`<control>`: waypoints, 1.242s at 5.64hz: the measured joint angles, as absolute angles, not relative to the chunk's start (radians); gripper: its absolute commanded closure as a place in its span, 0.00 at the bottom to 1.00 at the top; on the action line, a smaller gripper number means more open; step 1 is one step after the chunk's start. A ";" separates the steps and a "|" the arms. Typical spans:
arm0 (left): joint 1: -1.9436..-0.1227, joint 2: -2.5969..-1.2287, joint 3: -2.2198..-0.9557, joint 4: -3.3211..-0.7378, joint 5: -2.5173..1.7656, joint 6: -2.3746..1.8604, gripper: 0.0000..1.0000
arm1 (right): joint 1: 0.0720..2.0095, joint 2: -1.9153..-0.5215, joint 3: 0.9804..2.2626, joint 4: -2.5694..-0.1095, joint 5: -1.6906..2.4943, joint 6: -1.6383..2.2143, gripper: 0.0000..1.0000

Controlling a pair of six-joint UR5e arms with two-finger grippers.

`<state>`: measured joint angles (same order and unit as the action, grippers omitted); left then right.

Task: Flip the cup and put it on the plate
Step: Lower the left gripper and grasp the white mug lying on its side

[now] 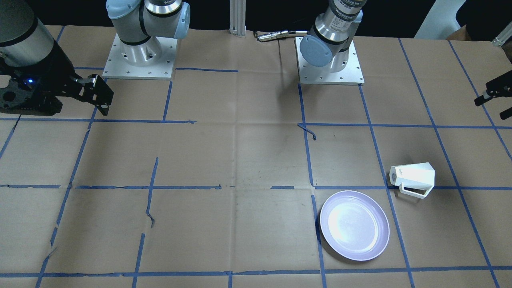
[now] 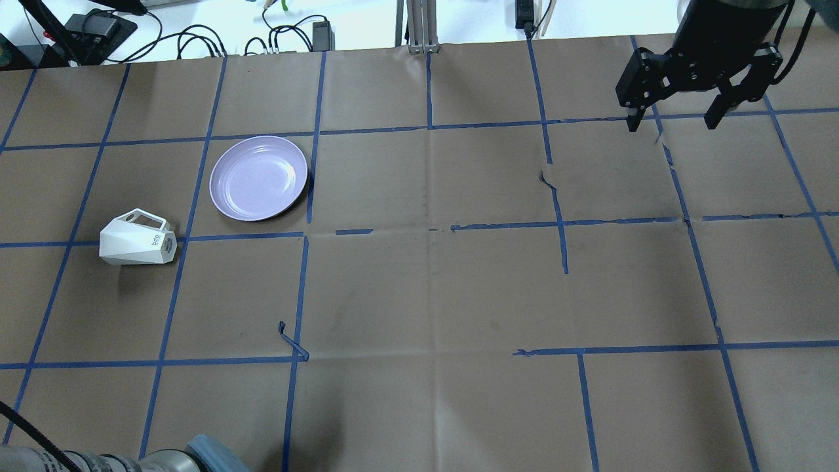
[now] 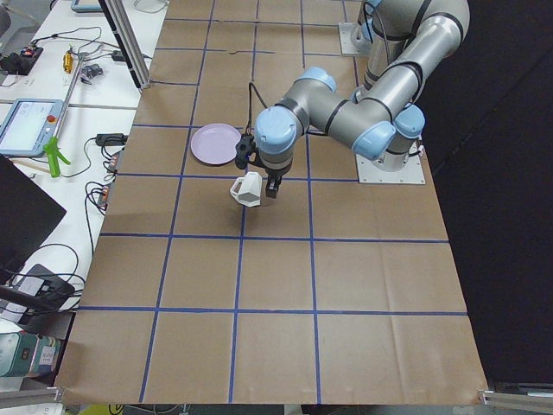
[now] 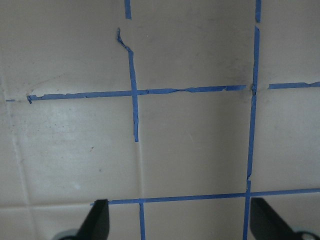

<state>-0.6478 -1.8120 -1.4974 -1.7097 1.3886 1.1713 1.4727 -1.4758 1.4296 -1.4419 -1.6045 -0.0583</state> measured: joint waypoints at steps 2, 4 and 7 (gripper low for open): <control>-0.622 -1.973 -1.493 -1.646 1.275 1.191 0.02 | 1.473 -1.476 1.430 -1.442 -1.605 -0.058 0.00; -0.622 -2.090 -1.476 -1.625 1.148 1.193 0.02 | 1.473 -1.476 1.430 -1.442 -1.605 -0.058 0.00; -0.665 -2.152 -1.488 -1.668 1.024 1.198 0.02 | 1.473 -1.476 1.430 -1.442 -1.605 -0.058 0.00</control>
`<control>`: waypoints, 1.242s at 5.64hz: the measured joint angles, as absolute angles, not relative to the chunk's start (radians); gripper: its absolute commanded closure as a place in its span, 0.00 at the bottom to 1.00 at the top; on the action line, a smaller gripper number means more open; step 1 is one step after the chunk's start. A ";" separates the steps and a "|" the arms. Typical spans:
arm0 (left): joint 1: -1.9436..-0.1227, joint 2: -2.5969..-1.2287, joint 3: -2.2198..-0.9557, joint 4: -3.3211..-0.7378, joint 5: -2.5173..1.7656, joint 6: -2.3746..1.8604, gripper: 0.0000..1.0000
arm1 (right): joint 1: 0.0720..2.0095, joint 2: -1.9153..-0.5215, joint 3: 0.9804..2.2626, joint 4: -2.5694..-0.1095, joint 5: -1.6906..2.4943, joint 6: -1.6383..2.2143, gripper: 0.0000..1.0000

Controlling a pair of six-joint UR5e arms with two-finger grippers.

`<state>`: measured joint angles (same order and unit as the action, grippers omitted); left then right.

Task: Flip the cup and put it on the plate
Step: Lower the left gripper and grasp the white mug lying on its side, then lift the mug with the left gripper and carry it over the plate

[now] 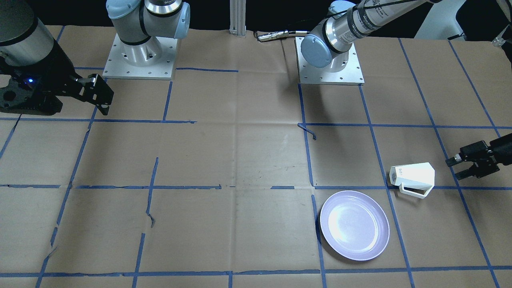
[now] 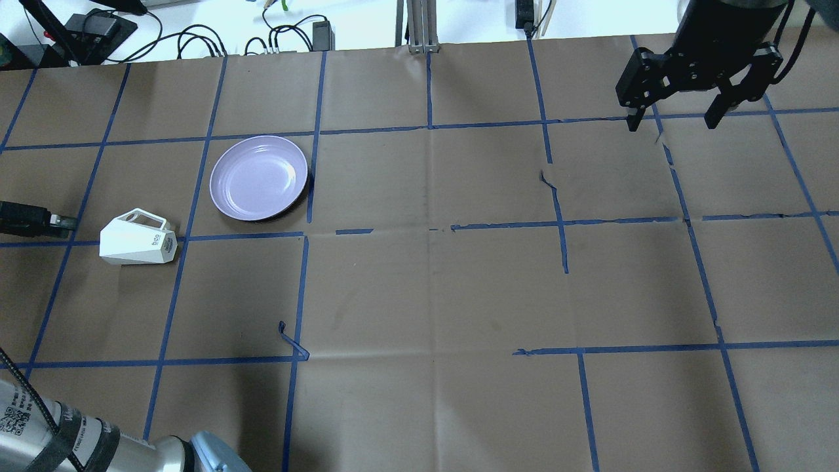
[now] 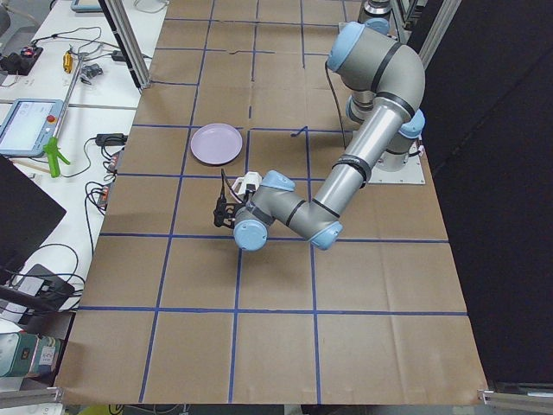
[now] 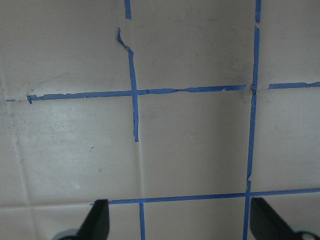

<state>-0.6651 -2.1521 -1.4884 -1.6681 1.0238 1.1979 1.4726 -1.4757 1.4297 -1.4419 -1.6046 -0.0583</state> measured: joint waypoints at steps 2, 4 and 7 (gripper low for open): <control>-0.698 -2.170 -1.499 -1.727 0.984 1.198 0.10 | 1.473 -1.476 1.430 -1.442 -1.605 -0.058 0.00; -0.728 -2.176 -1.509 -1.779 0.988 1.190 0.64 | 1.473 -1.476 1.430 -1.442 -1.605 -0.058 0.00; -0.730 -2.175 -1.511 -1.796 1.024 1.192 1.00 | 1.473 -1.476 1.430 -1.442 -1.605 -0.058 0.00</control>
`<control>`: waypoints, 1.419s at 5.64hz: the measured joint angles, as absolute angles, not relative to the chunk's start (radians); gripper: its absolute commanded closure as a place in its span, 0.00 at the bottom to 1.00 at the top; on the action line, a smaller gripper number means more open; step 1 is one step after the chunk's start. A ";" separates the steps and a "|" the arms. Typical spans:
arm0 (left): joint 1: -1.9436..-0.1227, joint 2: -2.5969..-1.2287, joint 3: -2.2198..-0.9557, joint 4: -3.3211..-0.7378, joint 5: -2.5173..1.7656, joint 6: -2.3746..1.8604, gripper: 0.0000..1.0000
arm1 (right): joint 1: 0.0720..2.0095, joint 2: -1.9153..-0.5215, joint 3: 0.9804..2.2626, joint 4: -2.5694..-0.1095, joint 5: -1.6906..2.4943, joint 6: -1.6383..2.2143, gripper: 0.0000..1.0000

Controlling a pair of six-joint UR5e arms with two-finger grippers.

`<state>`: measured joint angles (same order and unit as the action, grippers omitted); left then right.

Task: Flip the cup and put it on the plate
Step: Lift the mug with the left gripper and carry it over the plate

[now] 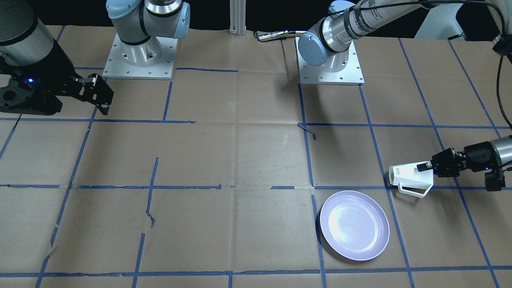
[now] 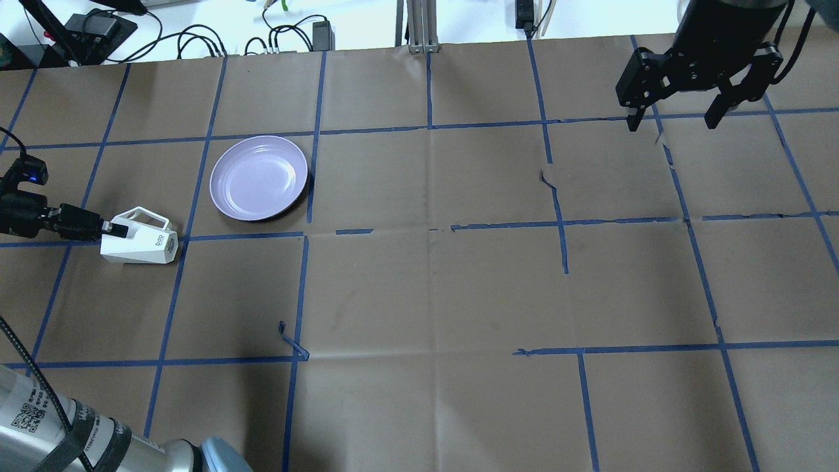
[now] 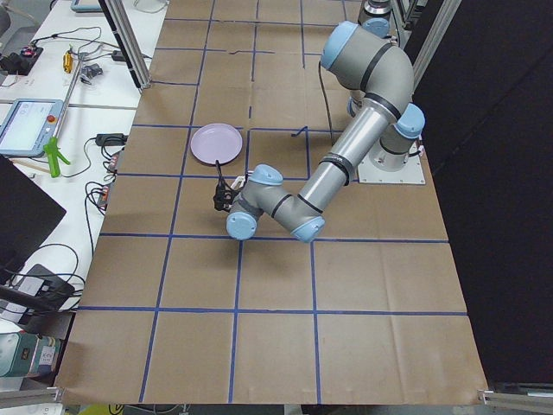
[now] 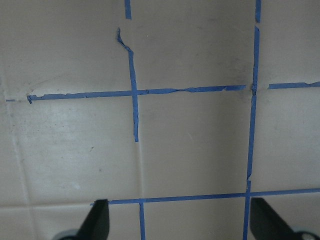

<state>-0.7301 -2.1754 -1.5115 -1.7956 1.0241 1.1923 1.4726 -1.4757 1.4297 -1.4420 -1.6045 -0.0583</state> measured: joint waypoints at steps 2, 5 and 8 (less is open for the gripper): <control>-0.734 -2.147 -1.500 -1.812 1.026 1.174 1.00 | 1.473 -1.476 1.430 -1.442 -1.605 -0.058 0.00; -0.789 -2.022 -1.488 -1.818 1.040 1.029 1.00 | 1.473 -1.476 1.430 -1.442 -1.605 -0.058 0.00; -1.007 -1.938 -1.493 -1.623 1.147 0.783 1.00 | 1.473 -1.476 1.430 -1.442 -1.605 -0.058 0.00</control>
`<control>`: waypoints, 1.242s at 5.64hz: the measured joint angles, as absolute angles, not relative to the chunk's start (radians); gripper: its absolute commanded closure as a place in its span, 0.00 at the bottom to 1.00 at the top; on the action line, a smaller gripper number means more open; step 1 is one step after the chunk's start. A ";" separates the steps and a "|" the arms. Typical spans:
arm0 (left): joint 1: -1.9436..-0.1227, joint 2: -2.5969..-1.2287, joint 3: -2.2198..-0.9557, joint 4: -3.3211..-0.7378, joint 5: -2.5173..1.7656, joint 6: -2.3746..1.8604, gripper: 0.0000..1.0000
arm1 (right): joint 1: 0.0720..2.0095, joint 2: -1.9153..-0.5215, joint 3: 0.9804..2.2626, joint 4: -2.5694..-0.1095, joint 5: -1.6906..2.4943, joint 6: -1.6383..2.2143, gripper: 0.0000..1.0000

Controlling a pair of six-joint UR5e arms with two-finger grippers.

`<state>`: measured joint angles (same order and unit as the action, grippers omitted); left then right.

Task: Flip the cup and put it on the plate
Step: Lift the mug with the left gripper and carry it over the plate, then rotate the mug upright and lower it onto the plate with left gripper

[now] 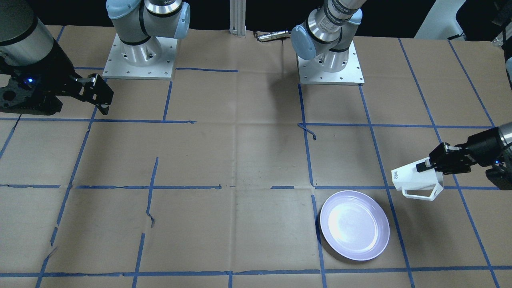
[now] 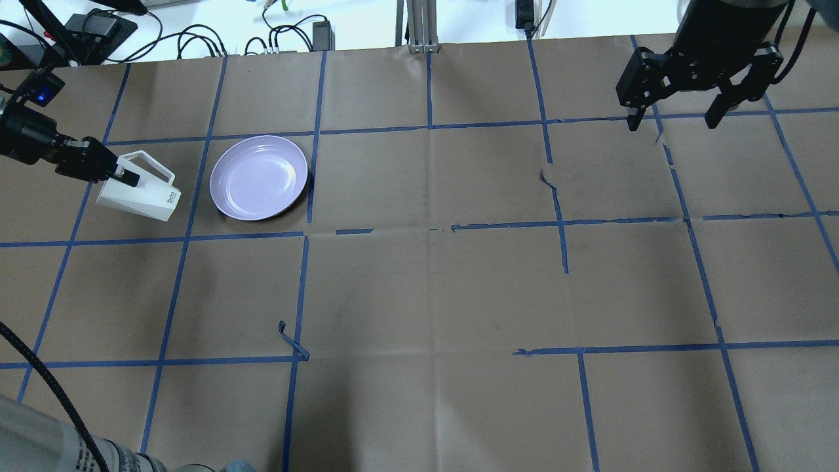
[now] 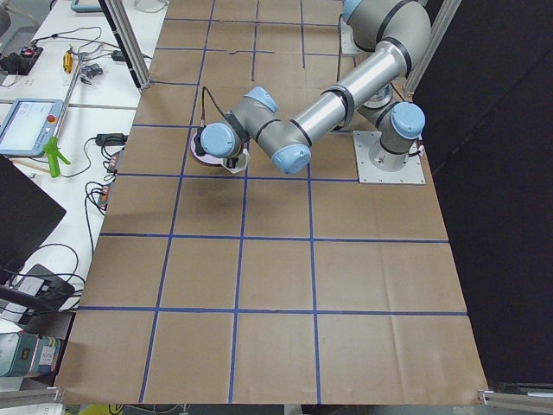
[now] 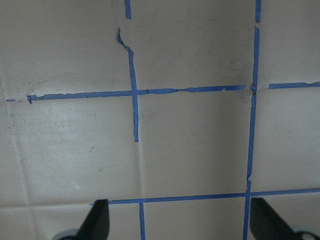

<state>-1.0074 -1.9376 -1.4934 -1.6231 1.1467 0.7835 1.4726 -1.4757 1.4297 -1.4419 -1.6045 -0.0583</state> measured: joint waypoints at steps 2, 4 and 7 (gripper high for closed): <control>-1.202 -1.925 -1.505 -1.421 1.251 0.510 1.00 | 1.473 -1.476 1.430 -1.442 -1.605 -0.058 0.00; -1.355 -1.949 -1.516 -1.209 1.396 0.289 1.00 | 1.473 -1.476 1.430 -1.442 -1.605 -0.058 0.00; -1.442 -2.008 -1.529 -1.119 1.544 0.155 1.00 | 1.473 -1.476 1.430 -1.442 -1.605 -0.058 0.00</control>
